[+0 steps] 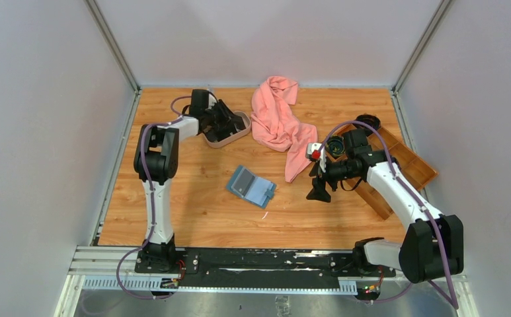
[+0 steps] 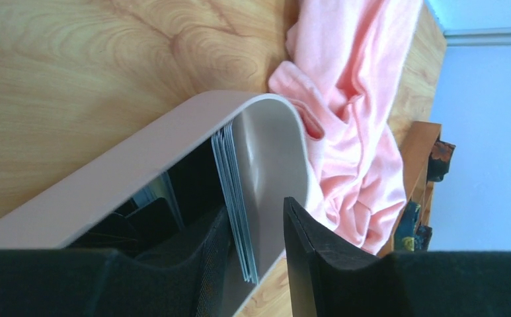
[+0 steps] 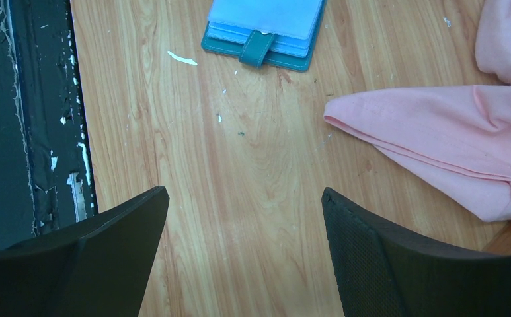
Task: Put the credit cards into the card holder
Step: Pick up the credit card from the storage box.
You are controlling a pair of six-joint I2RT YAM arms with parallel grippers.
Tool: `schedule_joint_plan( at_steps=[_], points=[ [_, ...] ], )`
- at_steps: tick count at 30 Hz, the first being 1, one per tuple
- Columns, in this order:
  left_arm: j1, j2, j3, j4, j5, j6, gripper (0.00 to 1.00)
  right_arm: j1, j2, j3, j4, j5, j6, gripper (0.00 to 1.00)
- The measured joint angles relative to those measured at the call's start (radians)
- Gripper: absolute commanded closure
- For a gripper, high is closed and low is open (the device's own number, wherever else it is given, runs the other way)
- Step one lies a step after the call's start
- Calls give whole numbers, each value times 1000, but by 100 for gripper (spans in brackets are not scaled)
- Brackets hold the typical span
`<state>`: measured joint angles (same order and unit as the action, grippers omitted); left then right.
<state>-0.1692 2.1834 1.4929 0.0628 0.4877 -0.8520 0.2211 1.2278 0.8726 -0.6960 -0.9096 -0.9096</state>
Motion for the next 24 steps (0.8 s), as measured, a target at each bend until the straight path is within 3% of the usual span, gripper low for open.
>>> schedule_joint_plan(
  at_steps=[4,7,13,24],
  points=[
    [-5,38,2,7,1,-18,62,0,0,0,-1,2,0,10],
    [-12,53,15,18,6,-24,67,0,0,0,-2,2,0,10],
    [-18,53,27,8,-5,-20,99,1,0,0,-4,2,-1,10],
    [-16,33,22,-4,-24,64,100,2,40,48,-22,-27,36,11]
  ],
)
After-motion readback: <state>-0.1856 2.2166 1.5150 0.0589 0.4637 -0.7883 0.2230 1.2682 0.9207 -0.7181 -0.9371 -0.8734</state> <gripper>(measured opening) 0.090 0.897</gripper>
